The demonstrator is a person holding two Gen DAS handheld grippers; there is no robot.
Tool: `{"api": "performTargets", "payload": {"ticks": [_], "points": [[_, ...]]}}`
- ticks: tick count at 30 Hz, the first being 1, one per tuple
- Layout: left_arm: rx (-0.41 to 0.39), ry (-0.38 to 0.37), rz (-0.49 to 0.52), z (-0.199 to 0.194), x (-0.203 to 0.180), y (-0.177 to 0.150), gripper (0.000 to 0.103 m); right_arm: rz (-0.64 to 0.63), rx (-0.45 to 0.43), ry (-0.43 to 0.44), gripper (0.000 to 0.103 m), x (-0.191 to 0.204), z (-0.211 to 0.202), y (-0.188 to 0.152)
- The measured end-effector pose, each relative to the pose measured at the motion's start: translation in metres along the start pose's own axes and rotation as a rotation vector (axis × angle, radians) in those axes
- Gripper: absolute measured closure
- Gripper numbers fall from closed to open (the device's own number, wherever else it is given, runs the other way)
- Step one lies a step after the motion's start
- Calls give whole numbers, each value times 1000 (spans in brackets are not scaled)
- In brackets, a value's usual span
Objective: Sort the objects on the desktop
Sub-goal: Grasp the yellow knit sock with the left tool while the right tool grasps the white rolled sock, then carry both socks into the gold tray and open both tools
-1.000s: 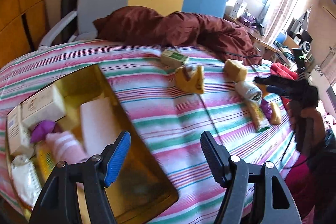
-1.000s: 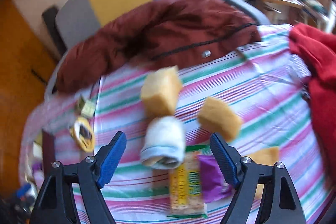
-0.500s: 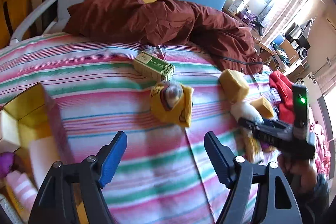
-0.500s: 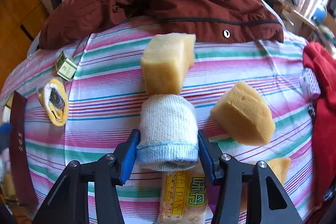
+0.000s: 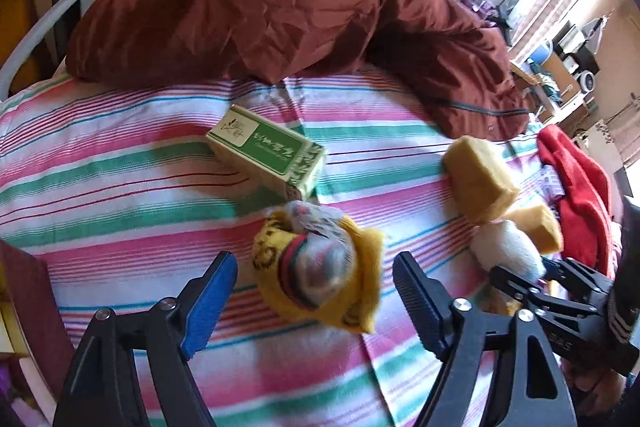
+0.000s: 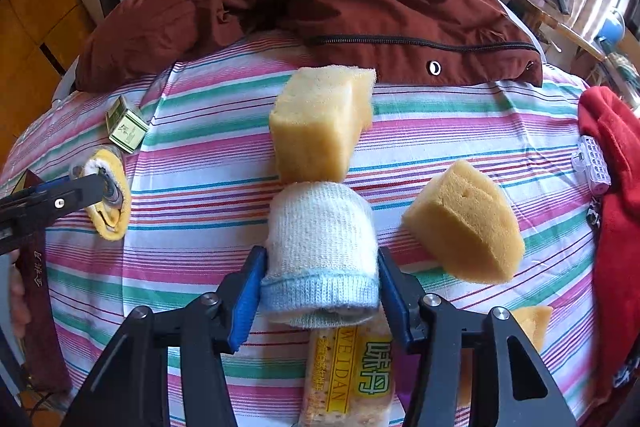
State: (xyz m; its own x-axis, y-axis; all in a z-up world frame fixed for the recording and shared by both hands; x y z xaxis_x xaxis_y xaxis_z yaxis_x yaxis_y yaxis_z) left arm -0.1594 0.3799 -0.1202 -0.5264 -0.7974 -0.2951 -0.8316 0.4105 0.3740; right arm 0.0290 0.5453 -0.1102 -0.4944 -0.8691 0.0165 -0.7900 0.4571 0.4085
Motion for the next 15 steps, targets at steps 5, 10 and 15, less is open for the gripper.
{"api": "performTargets", "payload": {"ticks": [5,10,15], "points": [[30,-20,18,15,0,-3,45,8,1,-4,47,-2,5,6],[-10,-29,51,3,-10,-10,51,-39,-16,-7,50,4,2,6],[-60,-45,72,-32,-16,-27,51,-72,-61,62,51,13,-13,8]]}}
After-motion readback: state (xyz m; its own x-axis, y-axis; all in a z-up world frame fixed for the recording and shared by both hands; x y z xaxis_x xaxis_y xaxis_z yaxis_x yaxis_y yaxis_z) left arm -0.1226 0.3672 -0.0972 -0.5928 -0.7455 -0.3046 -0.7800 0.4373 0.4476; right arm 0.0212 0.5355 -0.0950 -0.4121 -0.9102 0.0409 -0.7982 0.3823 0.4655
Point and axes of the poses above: each gripper's, at about its wrist camera, not at the fingertips, and z roughly the way its jaws point, x to its left, y to its top, the point moved 4 cm from there along z, roughly the way its jaws point, and after that the axes turned 4 degrees about -z, right-handed, at the moved point
